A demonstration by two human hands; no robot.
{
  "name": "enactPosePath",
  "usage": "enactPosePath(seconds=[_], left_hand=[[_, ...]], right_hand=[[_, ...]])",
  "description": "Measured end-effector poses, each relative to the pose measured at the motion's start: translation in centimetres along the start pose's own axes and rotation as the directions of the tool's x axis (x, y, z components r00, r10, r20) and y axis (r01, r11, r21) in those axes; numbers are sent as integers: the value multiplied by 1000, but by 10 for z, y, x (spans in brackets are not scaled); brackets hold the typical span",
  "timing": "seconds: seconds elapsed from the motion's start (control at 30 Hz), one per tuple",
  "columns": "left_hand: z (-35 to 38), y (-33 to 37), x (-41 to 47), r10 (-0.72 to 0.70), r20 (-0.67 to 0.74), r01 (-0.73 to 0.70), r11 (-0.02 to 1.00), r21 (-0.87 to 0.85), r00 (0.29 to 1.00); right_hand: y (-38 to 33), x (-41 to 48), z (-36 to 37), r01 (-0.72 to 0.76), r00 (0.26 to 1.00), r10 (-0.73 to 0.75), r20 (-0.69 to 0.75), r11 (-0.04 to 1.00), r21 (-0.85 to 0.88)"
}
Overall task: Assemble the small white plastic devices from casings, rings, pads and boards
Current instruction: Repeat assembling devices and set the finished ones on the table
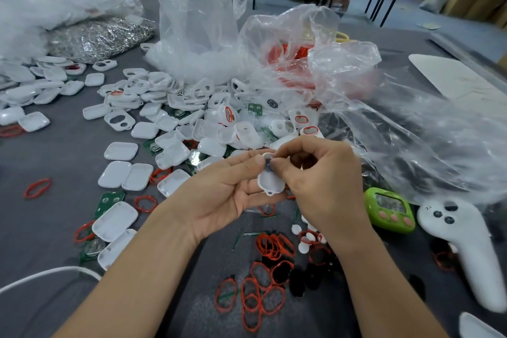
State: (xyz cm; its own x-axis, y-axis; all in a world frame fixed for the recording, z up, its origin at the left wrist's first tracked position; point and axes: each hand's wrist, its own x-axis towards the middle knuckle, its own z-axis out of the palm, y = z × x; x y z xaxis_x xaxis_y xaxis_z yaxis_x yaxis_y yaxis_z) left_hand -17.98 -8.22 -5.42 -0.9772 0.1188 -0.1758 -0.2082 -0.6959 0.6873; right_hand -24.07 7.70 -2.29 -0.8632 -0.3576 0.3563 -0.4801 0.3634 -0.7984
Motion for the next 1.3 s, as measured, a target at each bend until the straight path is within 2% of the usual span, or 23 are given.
enactPosePath(seconds=[0.13,0.27,0.4,0.47,0.57,0.63,0.8,1.0,1.07,1.17,1.23,1.3], left_hand=[[1,1,1,-2,2,2,1000,17,1000],[1,2,0,-3,-4,3,1000,2,1000],[1,0,0,20,-75,-10,993,120,997],[1,-1,2,36,-145,-9,983,185,989],[4,-1,3,53,-183,-8,971,239,982],[6,-2,3,75,-198,-21,966,259,977],[8,-4,5,131,-243,-47,945,323,961],[10,-9,5,182,-270,-70,923,379,945],[12,-11,7,207,-286,-85,918,387,936],[14,-12,8,252,-313,-126,920,371,916],[14,-11,8,264,-340,-144,930,339,903],[13,-9,8,255,-366,-150,945,291,895]], right_hand=[[1,-1,2,0,998,-1,-59,1000,-25],[3,-1,1,-27,1000,26,-12,998,-53],[7,-2,5,-45,999,46,13,997,-65],[9,-1,7,-86,996,85,40,996,8],[13,2,5,-190,982,190,22,959,209],[16,3,3,-210,977,215,5,948,240],[14,-3,7,-161,986,156,57,980,117],[18,-3,10,-107,994,106,19,993,47],[18,-3,13,-143,990,143,10,985,94],[18,0,14,-279,960,274,63,908,311],[18,1,12,-305,952,293,92,867,394],[16,0,10,-290,952,304,39,854,432]])
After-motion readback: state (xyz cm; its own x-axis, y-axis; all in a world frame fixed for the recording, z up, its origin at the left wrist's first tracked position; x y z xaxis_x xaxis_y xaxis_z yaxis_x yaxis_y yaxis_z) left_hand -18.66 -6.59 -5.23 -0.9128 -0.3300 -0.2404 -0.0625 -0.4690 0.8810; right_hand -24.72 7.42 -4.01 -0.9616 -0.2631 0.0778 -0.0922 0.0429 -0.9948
